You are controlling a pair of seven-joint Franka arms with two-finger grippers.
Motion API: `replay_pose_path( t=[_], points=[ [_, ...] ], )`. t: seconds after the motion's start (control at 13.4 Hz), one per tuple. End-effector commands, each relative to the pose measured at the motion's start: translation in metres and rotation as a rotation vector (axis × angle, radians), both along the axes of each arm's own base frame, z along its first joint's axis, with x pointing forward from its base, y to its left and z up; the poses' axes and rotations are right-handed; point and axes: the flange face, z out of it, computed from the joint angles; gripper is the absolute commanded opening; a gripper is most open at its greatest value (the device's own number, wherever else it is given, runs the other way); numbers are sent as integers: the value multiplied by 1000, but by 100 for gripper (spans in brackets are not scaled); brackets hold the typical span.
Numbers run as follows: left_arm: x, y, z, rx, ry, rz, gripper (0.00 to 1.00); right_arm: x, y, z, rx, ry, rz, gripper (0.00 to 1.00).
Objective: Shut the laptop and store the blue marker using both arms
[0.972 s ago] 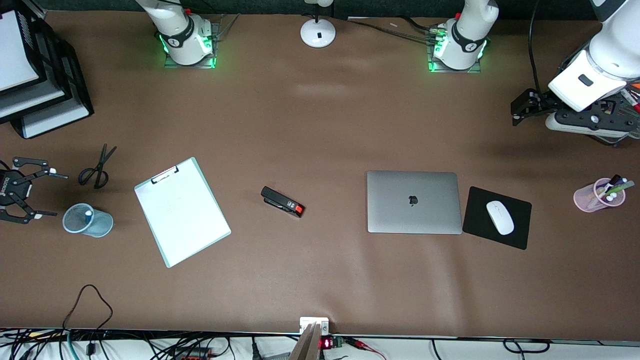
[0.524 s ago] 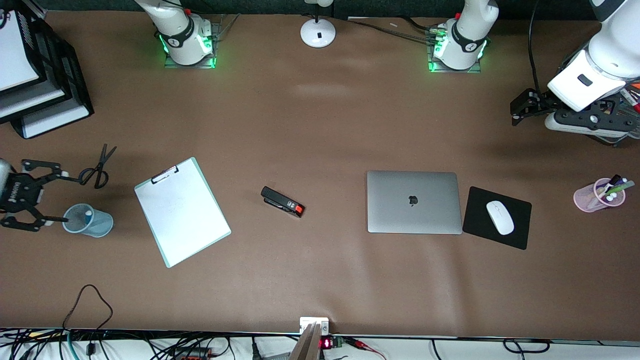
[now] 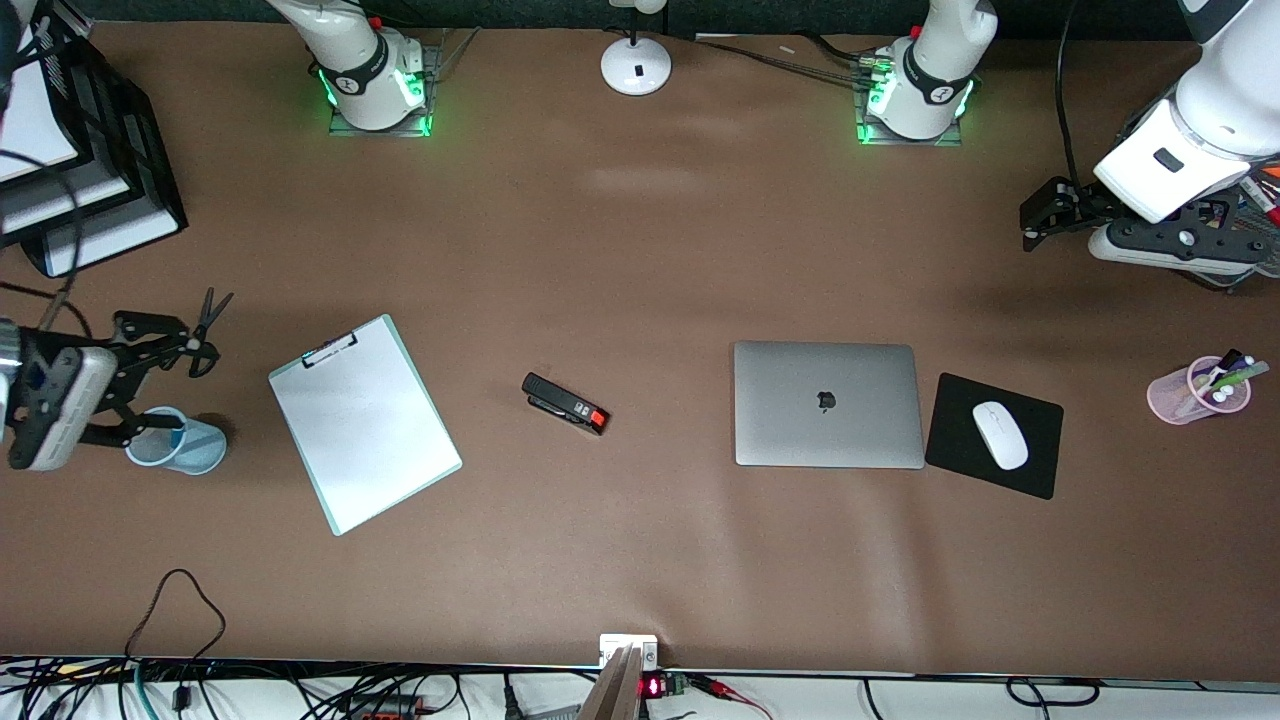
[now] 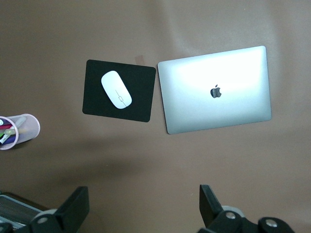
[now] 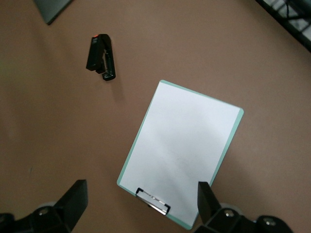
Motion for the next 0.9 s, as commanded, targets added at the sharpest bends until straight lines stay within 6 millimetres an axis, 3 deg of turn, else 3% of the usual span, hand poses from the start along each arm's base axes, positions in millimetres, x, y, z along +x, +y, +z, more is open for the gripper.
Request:
replay_pose_path(
  t=[0.0, 0.15, 0.3, 0.6, 0.82],
  points=[
    [2, -3, 4, -13, -5, -15, 100, -24, 33, 14, -101, 43, -134, 100],
    [2, -3, 5, -13, -6, -15, 100, -37, 62, 23, -202, 89, -263, 100],
    [2, -3, 5, -13, -6, -16, 100, -50, 81, 20, -267, 148, -405, 100],
    [0, -2, 3, -11, 10, -13, 100, -69, 70, 18, -342, 266, -658, 100],
    [0, -1, 3, -11, 11, -19, 100, -81, 59, 37, -463, 263, -790, 100]
  ],
)
